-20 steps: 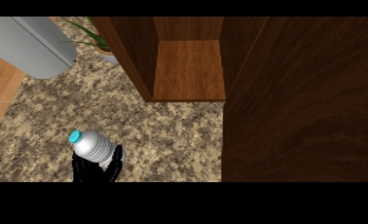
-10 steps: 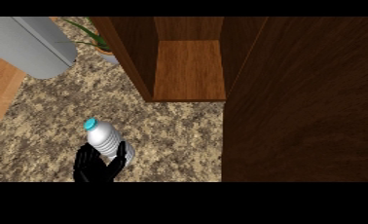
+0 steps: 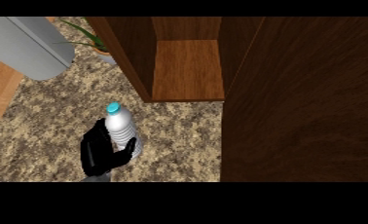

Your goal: Pick up the bottled water, place it into the cabinet and close the cabinet

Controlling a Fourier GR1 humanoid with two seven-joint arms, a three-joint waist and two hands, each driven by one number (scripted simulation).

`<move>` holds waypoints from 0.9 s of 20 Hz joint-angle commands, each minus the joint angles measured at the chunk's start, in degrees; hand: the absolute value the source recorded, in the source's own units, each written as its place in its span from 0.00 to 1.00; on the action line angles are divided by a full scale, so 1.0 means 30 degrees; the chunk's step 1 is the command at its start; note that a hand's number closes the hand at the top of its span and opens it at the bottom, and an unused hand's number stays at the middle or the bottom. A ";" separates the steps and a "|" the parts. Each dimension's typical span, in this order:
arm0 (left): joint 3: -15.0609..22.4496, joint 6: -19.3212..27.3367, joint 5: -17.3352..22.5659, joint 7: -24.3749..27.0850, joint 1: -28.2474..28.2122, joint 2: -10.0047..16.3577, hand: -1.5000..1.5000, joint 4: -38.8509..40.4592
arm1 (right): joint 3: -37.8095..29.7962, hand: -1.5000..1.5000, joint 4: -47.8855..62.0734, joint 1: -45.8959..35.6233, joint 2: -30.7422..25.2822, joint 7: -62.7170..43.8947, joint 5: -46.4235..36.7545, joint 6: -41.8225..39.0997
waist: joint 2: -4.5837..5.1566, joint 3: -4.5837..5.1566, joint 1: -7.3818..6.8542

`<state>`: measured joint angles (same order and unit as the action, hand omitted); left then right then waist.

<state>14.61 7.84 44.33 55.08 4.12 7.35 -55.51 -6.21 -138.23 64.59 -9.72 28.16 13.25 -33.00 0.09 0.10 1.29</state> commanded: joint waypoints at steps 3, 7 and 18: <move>0.1418 -0.1561 -0.0798 -0.2595 0.1740 0.1021 1.00 -0.1146 | -0.0325 0.00 -0.2381 0.0399 -0.0201 -0.0525 0.1319 -0.0325 | -0.0059 -0.0022 -0.0121; 0.2360 -0.0761 -0.1534 -0.4121 0.1205 0.1699 1.00 -0.3986 | 0.0025 0.00 -0.2931 0.0387 0.0359 -0.1468 0.1362 0.0520 | -0.0098 -0.0034 -0.0355; 0.5382 0.4609 -0.3695 -0.9739 0.2751 0.0216 1.00 -1.1284 | -0.0918 0.00 -0.2089 -0.0614 -0.0039 -0.1755 0.1751 0.0409 | -0.0123 -0.0048 -0.0493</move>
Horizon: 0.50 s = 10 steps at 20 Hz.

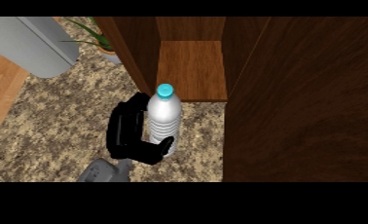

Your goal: Pick up the bottled water, place it into the cabinet and close the cabinet

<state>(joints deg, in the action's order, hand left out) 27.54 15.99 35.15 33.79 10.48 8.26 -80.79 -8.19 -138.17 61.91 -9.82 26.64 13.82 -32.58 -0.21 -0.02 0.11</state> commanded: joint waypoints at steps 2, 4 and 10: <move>0.0859 0.2428 -0.1280 -0.3090 0.2015 -0.0510 1.00 -0.1886 | 0.0050 0.00 -0.2408 0.0277 0.0166 -0.1386 0.1564 0.0099 | 0.0036 0.0004 0.0093; 0.1721 0.4416 -0.2216 -0.4039 0.2679 -0.1716 1.00 -0.2811 | -0.0082 0.00 -0.1194 -0.0504 0.0089 -0.1132 0.1461 0.0003 | 0.0016 -0.0008 0.0071; 0.2112 0.7343 -0.3968 -0.7306 0.4662 -0.2457 1.00 -0.3317 | -0.0419 0.00 -0.2172 -0.0615 0.0223 -0.1860 0.1959 0.0189 | 0.0033 0.0003 0.0107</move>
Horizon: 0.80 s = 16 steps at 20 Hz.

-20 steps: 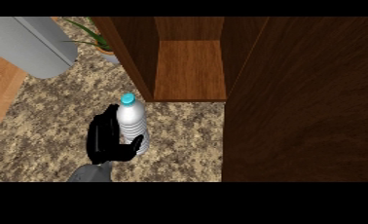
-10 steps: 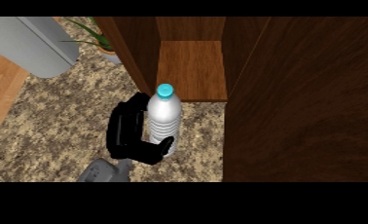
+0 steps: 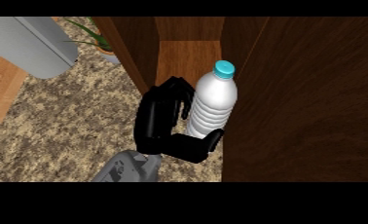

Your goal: Pick up the bottled water, place it into the cabinet and close the cabinet

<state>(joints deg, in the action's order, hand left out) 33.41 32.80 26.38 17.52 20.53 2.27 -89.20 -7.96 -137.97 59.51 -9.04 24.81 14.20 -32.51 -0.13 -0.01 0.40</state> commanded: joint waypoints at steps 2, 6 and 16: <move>-0.0199 0.2206 -0.1447 -0.2651 0.2405 -0.0534 1.00 -0.0363 | 0.0068 0.00 -0.2465 0.0274 0.0383 -0.1642 0.1562 0.0265 | 0.0015 0.0007 0.0021; 0.0466 0.4503 -0.0189 -0.0886 0.4196 -0.0744 1.00 0.1867 | -0.0731 0.00 -0.2395 -0.0106 -0.0103 -0.1723 0.2329 -0.0085 | 0.0077 0.0016 0.0288; -0.1399 0.4208 0.0209 -0.1604 0.8432 -0.0754 1.00 0.7107 | -0.2175 0.00 -0.1645 -0.1136 -0.0325 -0.2318 0.3097 -0.0249 | 0.0107 0.0014 0.0296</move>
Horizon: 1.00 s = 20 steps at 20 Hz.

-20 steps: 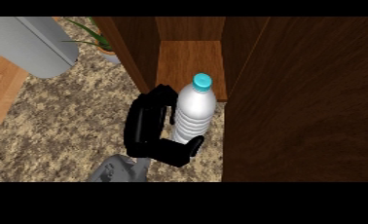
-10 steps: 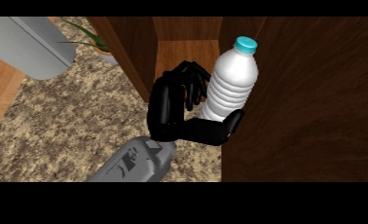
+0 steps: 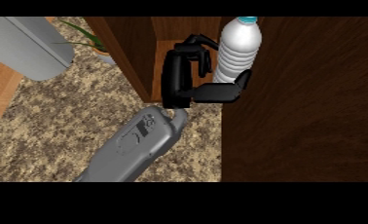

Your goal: Pick up the bottled water, place it into the cabinet and close the cabinet

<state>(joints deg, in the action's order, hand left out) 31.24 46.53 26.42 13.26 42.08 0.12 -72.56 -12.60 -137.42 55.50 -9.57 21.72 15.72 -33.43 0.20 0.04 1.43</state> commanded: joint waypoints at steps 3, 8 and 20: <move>-0.0159 -0.0002 -0.0255 -0.0162 0.1204 -0.0038 1.00 0.2080 | -0.1369 0.00 -0.0747 -0.0289 -0.0384 -0.1010 0.3101 -0.0272 | -0.0047 -0.0011 -0.0133; -0.1632 -0.1221 0.0054 0.0822 0.2599 -0.0036 1.00 0.5496 | -0.1658 0.00 -0.0874 -0.0462 -0.0509 -0.1180 0.3709 -0.0387 | 0.0031 -0.0007 -0.0020; -0.3487 -0.2093 0.2225 0.3887 0.3748 -0.0041 1.00 0.9991 | -0.1830 0.00 -0.1478 0.0245 -0.0641 -0.1721 0.4724 -0.1226 | 0.0063 0.0007 0.0309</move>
<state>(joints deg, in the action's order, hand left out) 22.07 40.67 31.66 23.37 51.67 -0.01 -46.01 -15.86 -136.32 53.41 -10.48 19.27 19.67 -36.11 0.51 0.05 2.24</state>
